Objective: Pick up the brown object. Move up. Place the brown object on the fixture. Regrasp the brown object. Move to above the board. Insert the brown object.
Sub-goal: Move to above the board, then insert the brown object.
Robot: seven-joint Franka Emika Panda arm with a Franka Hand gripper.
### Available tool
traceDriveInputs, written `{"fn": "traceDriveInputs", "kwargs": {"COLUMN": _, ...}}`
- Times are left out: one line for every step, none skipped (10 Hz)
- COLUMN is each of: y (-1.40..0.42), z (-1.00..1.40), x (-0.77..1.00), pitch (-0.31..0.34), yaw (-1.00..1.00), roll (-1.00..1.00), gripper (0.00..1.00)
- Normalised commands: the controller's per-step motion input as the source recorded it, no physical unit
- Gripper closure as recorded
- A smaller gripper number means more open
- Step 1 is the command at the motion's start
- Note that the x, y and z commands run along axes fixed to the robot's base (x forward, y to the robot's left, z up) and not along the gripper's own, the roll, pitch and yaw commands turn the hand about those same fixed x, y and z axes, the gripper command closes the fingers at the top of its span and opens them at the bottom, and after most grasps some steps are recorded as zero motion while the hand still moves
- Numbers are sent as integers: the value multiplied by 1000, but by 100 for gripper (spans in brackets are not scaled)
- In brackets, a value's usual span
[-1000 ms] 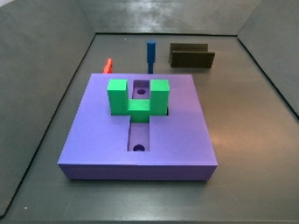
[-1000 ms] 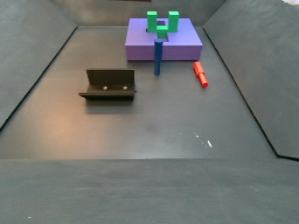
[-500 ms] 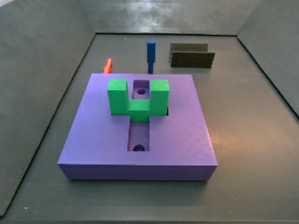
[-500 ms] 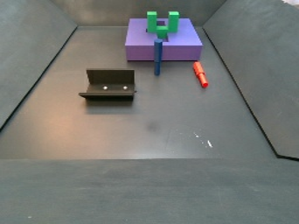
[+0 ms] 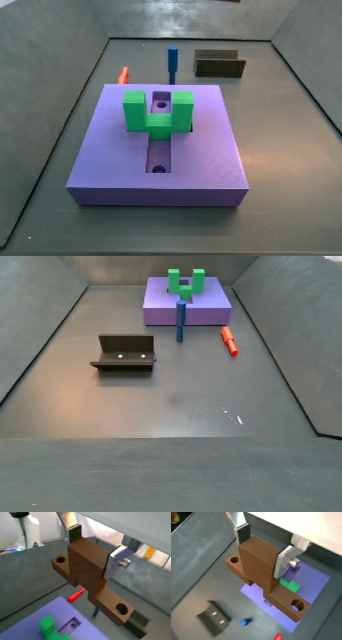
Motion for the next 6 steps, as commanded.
{"fn": "traceDriveInputs", "kwargs": {"y": -30, "z": 5, "x": -109, "pitch": 57, "yaw": 84, "roll": -1000, "gripper": 100}}
{"fn": "traceDriveInputs", "kwargs": {"y": 3, "z": 11, "x": -77, "pitch": 30, "yaw": 68, "roll": -912, "gripper": 100}}
{"fn": "traceDriveInputs", "kwargs": {"y": 13, "z": 4, "x": -59, "pitch": 7, "yaw": 45, "roll": -682, "gripper": 100}}
{"fn": "traceDriveInputs", "kwargs": {"y": 14, "z": -4, "x": -44, "pitch": -7, "yaw": 24, "roll": -469, "gripper": 100}}
{"fn": "traceDriveInputs", "kwargs": {"y": 5, "z": 4, "x": -36, "pitch": -15, "yaw": 14, "roll": -302, "gripper": 100}}
{"fn": "traceDriveInputs", "kwargs": {"y": 0, "z": 0, "x": 0, "pitch": 0, "yaw": 0, "roll": -7, "gripper": 100}}
